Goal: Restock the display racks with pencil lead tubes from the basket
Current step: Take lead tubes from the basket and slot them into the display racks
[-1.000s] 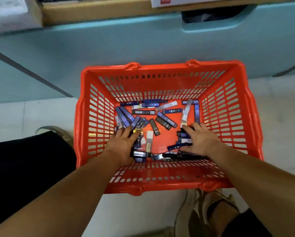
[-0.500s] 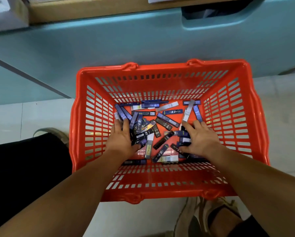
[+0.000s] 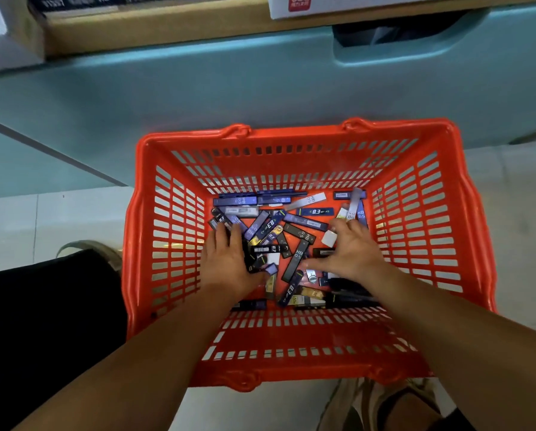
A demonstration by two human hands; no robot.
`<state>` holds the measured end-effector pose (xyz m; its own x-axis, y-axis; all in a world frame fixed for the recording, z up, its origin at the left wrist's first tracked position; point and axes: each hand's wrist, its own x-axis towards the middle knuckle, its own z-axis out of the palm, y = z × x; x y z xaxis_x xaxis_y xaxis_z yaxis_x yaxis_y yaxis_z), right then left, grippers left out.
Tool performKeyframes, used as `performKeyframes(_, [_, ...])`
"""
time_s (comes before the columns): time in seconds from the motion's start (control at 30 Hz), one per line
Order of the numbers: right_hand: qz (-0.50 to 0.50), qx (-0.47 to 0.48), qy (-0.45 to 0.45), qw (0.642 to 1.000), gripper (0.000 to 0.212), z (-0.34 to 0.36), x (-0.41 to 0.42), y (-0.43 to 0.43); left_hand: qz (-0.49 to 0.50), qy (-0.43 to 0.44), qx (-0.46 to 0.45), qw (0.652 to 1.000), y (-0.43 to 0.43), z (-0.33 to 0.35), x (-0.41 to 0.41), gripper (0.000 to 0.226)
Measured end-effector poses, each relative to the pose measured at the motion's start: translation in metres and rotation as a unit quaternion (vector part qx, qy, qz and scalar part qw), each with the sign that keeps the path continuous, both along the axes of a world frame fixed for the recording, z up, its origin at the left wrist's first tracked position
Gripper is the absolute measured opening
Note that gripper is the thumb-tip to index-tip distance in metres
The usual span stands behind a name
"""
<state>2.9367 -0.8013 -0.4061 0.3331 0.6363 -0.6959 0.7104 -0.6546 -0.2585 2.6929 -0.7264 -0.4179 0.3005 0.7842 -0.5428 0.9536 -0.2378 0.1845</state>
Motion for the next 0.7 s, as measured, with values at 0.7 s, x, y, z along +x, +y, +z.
performKeyframes(0.7, [-0.218, 0.091, -0.053, 0.97, 0.109, -0.025, -0.005, 0.031, 0.157, 0.027, 0.006, 0.987, -0.001, -0.018, 0.027, 0.143])
